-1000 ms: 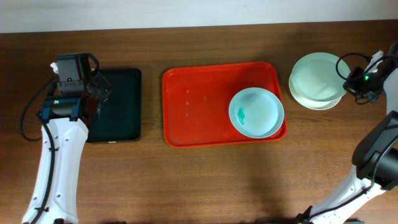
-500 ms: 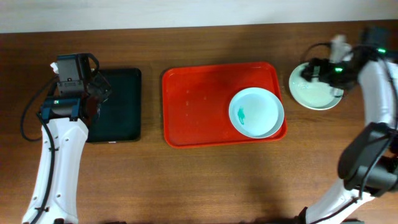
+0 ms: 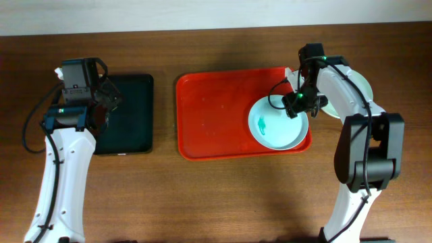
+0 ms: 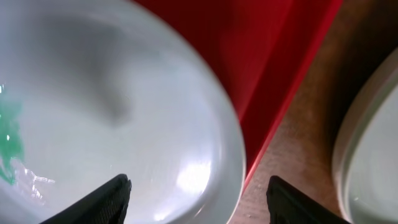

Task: Clean dirty plates on tray and stack at the side
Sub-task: 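Grasp the light blue plate with the right gripper and scrub it with the sponge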

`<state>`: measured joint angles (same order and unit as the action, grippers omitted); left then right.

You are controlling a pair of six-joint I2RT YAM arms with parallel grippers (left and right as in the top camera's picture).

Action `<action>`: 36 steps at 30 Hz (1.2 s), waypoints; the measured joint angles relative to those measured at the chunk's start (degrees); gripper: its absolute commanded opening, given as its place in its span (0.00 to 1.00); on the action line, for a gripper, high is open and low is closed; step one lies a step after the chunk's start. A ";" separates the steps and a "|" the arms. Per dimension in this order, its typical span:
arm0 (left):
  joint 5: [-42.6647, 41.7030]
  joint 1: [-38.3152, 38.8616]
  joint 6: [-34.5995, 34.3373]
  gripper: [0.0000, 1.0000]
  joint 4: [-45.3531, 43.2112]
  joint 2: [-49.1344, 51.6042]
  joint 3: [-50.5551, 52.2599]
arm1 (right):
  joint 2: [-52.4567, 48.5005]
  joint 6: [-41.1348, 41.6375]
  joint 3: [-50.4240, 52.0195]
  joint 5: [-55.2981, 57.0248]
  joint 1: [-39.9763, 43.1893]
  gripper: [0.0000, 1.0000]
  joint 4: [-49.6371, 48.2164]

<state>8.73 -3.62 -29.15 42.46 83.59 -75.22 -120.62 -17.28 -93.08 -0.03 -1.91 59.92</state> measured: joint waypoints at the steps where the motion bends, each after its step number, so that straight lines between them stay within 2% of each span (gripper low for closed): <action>1: 0.02 0.00 0.00 0.00 0.00 0.00 0.00 | -0.15 0.13 0.00 0.00 0.00 0.72 0.55; 7: -0.83 0.00 0.00 0.00 -0.02 0.00 0.00 | -0.63 1.60 2.25 -0.11 0.00 0.70 1.29; 10: -0.87 0.00 0.00 0.00 -0.02 0.00 0.00 | -0.63 2.27 2.25 -3.78 0.00 0.57 2.16; 12: -0.87 0.00 0.00 0.00 -0.02 0.00 0.00 | -0.63 2.40 2.25 -10.05 -0.02 0.57 2.67; 14: -1.18 0.00 0.00 0.00 -0.02 0.00 0.00 | -0.63 2.49 2.23 -15.08 -0.70 0.63 2.67; 19: -5.84 0.00 0.79 0.00 -0.46 0.00 0.00 | -0.63 5.25 2.64 -13.68 -1.84 0.63 0.50; 24: -16.37 2.54 4.20 0.00 -2.99 1.75 0.00 | -0.39 7.96 7.02 -12.74 -1.77 0.40 -5.09; 25: -17.62 4.15 4.59 0.00 -3.06 2.97 0.00 | -0.39 8.72 7.13 -12.74 -1.75 0.30 -5.57; 28: -19.30 9.79 5.20 0.00 -3.23 7.23 0.00 | -0.39 10.56 7.58 -14.03 -1.53 0.13 -7.41; 31: -20.33 17.90 5.31 0.00 -4.98 13.73 0.00 | -0.42 14.97 8.02 -15.32 -2.12 0.11 -9.90; 34: -20.63 24.61 3.98 0.00 -11.96 19.71 0.07 | -0.44 18.10 8.13 -15.56 -5.88 0.04 -12.57; 36: -20.87 27.96 2.89 0.00 -15.10 23.02 0.09 | -0.44 20.11 8.22 -15.96 -8.31 0.04 -14.03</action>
<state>-12.14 24.34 -26.26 27.35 106.61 -75.13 -121.05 2.83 -84.86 -15.99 -10.22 45.89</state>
